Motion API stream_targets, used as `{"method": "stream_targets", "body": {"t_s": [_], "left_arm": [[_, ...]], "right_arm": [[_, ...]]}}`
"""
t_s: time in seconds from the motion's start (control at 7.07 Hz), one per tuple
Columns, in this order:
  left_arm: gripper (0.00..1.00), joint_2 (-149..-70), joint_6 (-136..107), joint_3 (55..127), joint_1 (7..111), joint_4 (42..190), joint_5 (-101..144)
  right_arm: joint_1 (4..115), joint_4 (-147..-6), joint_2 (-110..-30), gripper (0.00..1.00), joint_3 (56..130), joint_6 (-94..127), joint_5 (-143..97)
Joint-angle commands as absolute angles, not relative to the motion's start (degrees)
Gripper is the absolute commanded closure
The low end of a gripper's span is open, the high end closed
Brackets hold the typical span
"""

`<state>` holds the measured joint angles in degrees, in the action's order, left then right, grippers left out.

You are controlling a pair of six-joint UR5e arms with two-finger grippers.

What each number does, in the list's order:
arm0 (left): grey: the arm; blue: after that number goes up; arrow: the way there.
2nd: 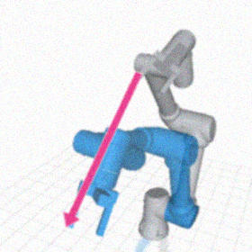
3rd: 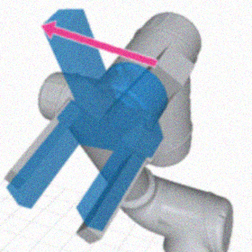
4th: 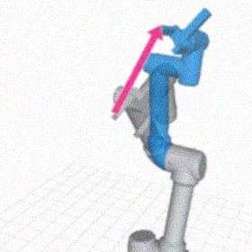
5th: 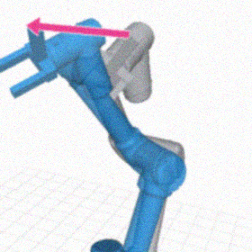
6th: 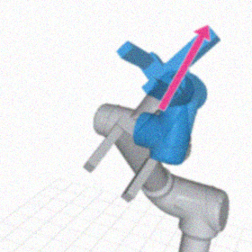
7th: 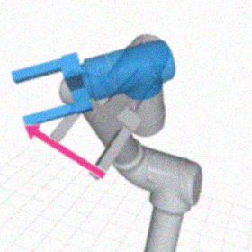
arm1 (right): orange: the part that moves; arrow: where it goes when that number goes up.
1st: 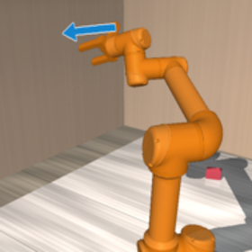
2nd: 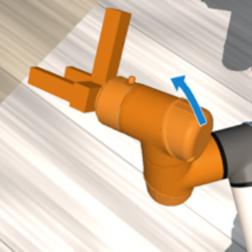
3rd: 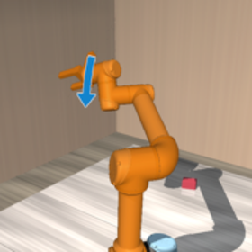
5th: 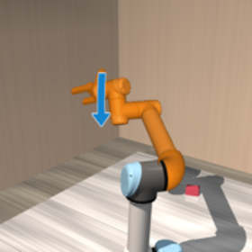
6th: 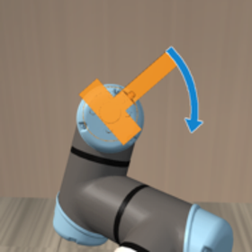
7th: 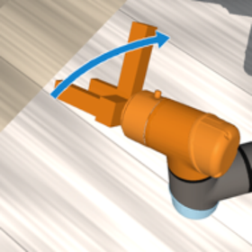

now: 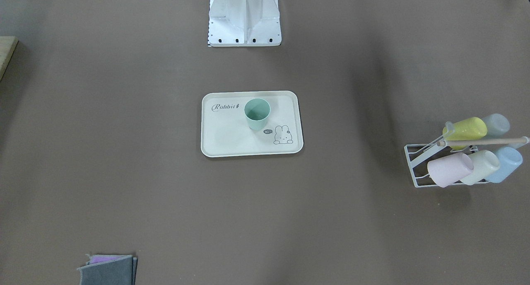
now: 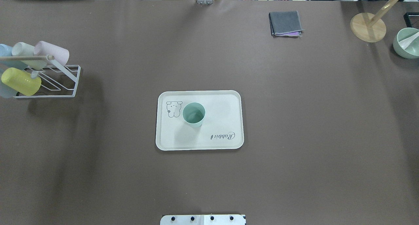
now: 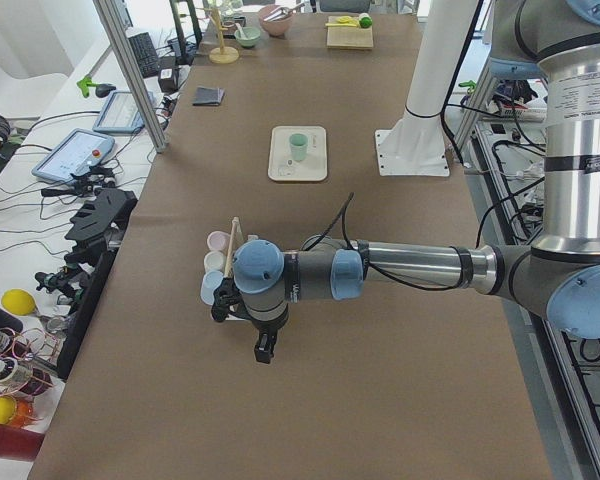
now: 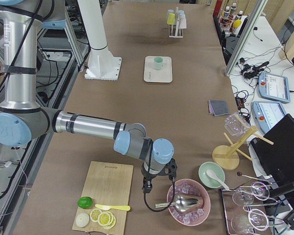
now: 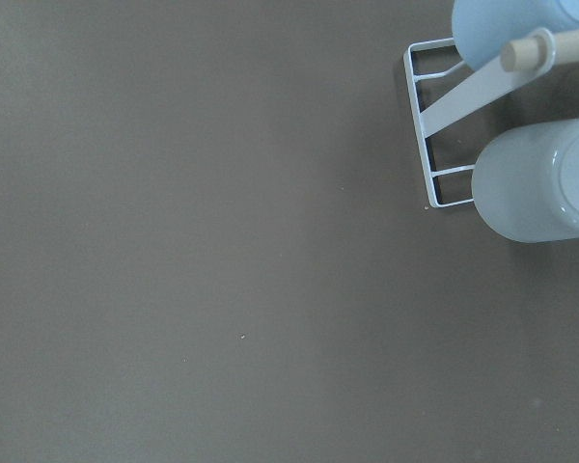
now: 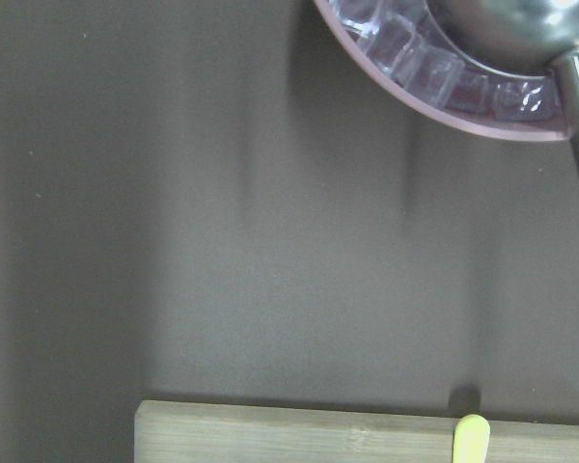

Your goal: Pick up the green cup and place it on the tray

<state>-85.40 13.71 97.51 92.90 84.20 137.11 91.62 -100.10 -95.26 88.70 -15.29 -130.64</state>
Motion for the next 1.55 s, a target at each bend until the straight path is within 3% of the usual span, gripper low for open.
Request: {"method": "stream_targets", "body": {"t_s": [0.0,1.41], "left_arm": [[0.01,-85.4,13.7,97.5,92.9,84.2,137.1],[0.01,-85.5,13.7,97.5,92.7,84.3,137.1]], "right_arm": [[91.6,-100.1,-95.0,0.00,88.8,-15.2,-132.3],[91.6,-100.1,-94.5,0.00,88.7,-15.2,-133.2]]}}
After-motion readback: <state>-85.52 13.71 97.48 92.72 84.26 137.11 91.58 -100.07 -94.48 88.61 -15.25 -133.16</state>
